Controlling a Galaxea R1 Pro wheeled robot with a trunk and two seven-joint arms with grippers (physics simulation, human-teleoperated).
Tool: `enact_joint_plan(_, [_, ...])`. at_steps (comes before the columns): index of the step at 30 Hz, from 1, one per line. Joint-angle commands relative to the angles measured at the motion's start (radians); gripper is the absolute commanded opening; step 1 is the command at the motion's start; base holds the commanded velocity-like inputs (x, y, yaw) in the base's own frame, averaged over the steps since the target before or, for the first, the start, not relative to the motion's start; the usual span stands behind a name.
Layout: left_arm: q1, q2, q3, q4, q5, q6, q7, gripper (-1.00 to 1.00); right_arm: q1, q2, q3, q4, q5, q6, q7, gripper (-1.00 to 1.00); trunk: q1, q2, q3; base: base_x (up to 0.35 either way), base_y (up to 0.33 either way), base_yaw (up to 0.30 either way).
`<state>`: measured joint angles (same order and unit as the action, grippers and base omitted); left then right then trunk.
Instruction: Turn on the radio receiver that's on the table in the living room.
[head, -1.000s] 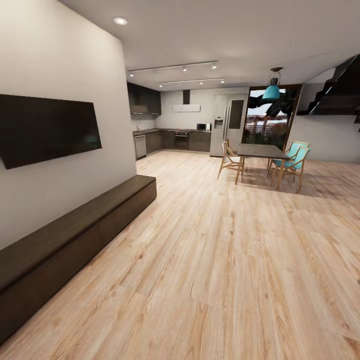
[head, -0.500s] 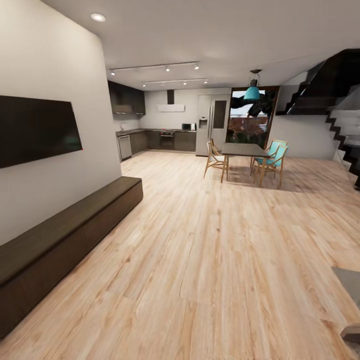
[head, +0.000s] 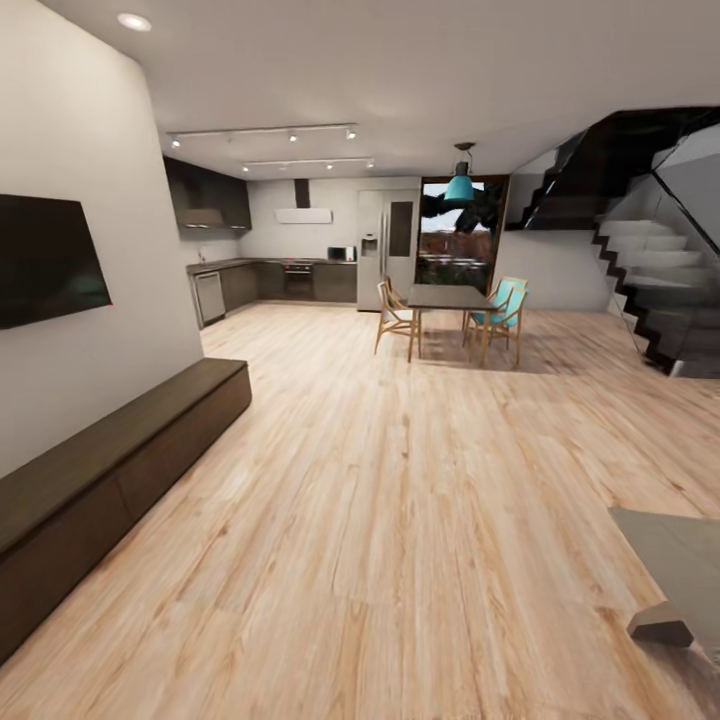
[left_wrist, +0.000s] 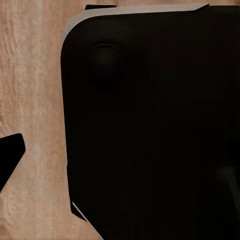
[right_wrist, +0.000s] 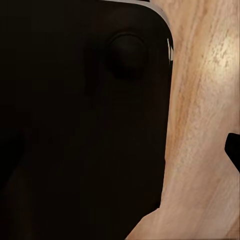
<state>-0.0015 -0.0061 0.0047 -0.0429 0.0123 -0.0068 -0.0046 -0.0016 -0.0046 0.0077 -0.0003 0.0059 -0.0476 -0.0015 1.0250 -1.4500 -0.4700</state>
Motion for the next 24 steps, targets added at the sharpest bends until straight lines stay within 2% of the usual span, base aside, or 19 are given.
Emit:
enact_joint_plan(1, [0.000, 0.000, 0.000, 0.000, 0.000, 0.000, 0.000, 1.00, 0.000, 0.000, 0.000, 0.000, 0.000, 0.000, 0.000, 1.00, 0.000, 0.000, 0.000, 0.000, 0.000, -0.243])
enact_joint_plan(24, [0.000, 0.000, -0.015, -0.002, -0.011, 0.001, 0.000, 1.00, 0.000, 0.000, 0.000, 0.000, 0.000, 0.000, 0.000, 1.00, 0.000, 0.000, 0.000, 0.000, 0.000, -0.243])
